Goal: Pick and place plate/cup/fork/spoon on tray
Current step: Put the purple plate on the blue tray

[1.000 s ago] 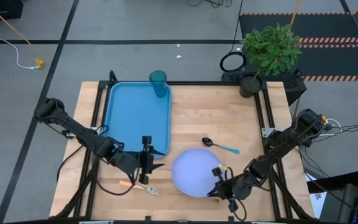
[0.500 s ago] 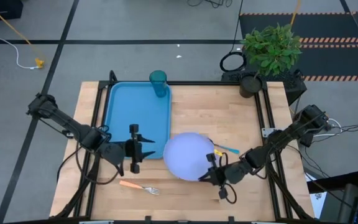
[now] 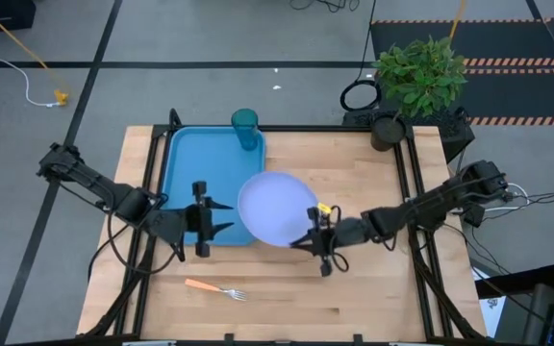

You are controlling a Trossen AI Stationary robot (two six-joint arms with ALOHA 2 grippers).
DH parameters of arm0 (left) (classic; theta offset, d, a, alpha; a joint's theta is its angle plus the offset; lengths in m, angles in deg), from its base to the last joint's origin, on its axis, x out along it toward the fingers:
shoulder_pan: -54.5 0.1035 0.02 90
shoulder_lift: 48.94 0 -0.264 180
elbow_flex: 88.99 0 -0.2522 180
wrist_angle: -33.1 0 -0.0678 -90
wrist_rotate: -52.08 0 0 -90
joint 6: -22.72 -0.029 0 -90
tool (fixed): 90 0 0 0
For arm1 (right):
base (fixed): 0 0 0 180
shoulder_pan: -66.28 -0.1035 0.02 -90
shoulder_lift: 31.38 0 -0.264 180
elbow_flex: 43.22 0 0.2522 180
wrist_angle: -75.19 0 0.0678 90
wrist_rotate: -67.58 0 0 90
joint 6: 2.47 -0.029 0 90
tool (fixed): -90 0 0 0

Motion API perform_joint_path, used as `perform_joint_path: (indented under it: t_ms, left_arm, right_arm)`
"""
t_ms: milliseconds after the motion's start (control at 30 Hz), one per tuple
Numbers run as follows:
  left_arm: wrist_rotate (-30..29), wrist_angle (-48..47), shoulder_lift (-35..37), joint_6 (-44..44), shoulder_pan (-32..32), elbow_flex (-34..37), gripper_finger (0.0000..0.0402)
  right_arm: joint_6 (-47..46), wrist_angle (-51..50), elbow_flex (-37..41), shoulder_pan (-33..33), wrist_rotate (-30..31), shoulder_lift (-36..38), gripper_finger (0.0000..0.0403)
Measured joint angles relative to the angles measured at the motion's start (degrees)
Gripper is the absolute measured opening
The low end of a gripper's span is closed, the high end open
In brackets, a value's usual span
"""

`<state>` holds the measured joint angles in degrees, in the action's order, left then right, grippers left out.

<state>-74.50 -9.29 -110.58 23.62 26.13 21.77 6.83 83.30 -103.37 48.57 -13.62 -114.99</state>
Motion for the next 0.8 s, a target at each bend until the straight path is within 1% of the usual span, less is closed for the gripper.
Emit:
perform_joint_path:
  t_ms: [200, 333, 467, 567, 667, 800]
  left_arm:
    - [0.04, 0.03, 1.03, -0.59, 1.77, 0.0, 0.0182]
    - [0.0, 0.01, 3.51, -1.21, 3.23, 0.0, 0.0182]
    - [-0.04, 0.2, 7.33, -1.2, 4.88, 0.0, 0.0182]
    - [0.0, 0.2, 10.33, -1.51, 5.74, 0.0, 0.0182]
    - [-0.01, 1.2, 13.13, -3.63, 6.36, 0.0, 0.0182]
    - [-0.03, 3.49, 15.61, -6.91, 7.32, 0.0, 0.0182]
  right_arm:
    - [2.58, 2.15, -0.02, 6.05, -4.58, -0.02, 0.0]
    - [3.94, 2.29, -2.78, 9.15, -6.19, -2.34, 0.0]
    - [7.59, 1.6, -8.15, 11.52, -9.42, -7.49, 0.0]
    - [9.46, 0.07, -12.26, 13.18, -9.68, -11.95, 0.0]
    - [9.72, -0.92, -17.26, 14.7, -12.11, -16.56, 0.0]
    - [10.69, -0.8, -24.28, 15.45, -12.1, -23.03, 0.0]
